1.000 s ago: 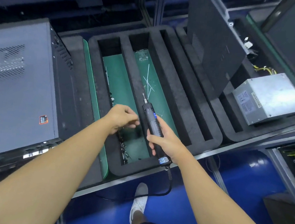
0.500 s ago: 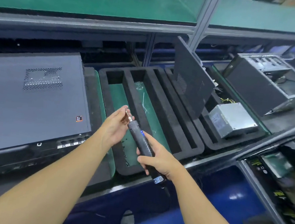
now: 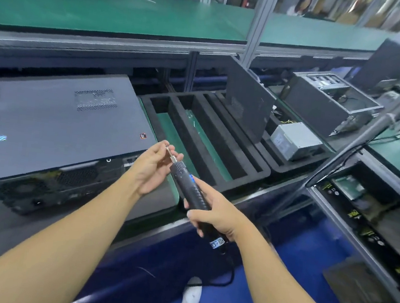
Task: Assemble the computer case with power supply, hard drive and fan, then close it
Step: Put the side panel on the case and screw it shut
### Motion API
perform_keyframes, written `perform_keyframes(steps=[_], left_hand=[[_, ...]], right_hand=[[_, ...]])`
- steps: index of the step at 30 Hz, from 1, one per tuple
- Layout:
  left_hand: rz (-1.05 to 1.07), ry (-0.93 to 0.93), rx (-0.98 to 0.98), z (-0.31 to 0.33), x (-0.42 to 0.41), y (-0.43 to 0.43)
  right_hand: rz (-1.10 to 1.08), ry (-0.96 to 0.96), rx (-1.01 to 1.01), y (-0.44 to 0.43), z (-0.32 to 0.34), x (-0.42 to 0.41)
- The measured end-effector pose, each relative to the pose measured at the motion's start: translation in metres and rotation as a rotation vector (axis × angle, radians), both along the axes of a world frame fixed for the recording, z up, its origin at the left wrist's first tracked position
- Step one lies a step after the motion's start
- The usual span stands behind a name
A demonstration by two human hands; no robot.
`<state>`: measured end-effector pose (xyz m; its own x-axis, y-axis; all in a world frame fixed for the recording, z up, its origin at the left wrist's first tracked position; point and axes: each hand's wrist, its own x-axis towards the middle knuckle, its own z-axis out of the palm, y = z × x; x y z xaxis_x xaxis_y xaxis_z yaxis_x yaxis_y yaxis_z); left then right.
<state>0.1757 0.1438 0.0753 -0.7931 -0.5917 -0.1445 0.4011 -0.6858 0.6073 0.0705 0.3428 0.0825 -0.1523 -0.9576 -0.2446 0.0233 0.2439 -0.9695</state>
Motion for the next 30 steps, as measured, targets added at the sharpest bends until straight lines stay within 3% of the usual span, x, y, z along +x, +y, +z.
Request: perform_keyframes(steps=[7, 14, 24, 30], left_hand=[[-0.036, -0.033, -0.097, 0.004, 0.051, -0.002], [-0.005, -0.192, -0.258, 0.014, 0.088, -0.013], [-0.072, -0.577, -0.736, 0.044, 0.110, -0.028], [-0.113, -0.709, -0.993, 0.055, 0.108, -0.033]], right_hand=[[0.039, -0.050, -0.014, 0.006, 0.008, 0.037], [0.110, 0.080, 0.024, -0.004, 0.022, 0.058], [0.147, 0.189, 0.062, -0.005, 0.032, 0.066], [0.141, 0.237, 0.089, -0.007, 0.037, 0.065]])
